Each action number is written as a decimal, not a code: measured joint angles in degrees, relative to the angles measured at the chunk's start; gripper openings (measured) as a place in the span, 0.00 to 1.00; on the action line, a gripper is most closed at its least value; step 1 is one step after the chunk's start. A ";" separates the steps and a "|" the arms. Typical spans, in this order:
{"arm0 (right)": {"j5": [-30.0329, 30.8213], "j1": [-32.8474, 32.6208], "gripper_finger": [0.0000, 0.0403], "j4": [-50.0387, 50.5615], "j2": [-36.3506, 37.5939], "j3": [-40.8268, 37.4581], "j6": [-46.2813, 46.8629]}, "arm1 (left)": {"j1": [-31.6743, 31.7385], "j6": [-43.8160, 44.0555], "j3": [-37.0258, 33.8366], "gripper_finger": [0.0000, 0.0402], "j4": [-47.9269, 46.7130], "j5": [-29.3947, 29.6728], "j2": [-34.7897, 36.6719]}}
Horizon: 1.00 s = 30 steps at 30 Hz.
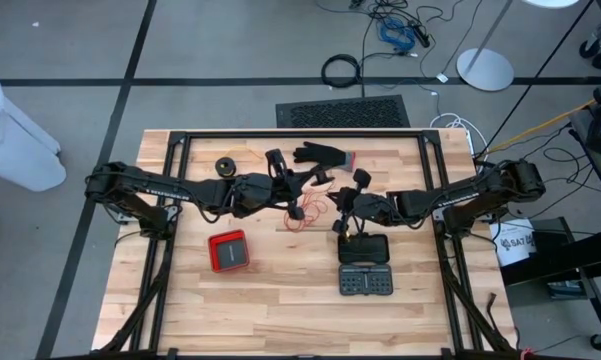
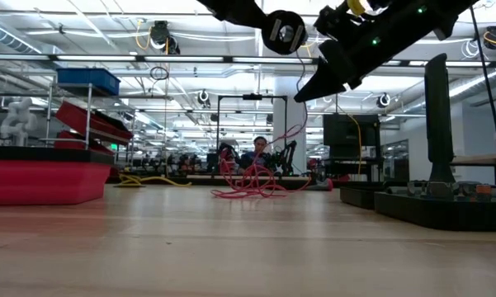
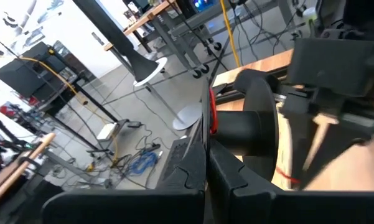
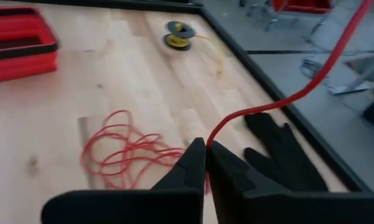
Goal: Coil cords
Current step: Coil the red wire onto the spool
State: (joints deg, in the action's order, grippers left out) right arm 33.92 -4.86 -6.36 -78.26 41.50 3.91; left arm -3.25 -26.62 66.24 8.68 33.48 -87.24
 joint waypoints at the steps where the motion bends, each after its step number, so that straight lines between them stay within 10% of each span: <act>1: 0.33 0.40 0.00 -0.52 0.00 0.00 -0.08 | 0.00 0.64 0.02 0.00 0.43 -0.47 0.00; 30: -5.41 2.73 0.00 -21.16 -0.33 -0.02 2.45 | 0.98 -0.75 0.06 0.00 11.78 1.53 -6.08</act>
State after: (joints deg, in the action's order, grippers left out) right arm 28.51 -2.13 -27.52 -78.59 41.47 6.36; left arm -2.26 -27.36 66.30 20.46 35.01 -93.32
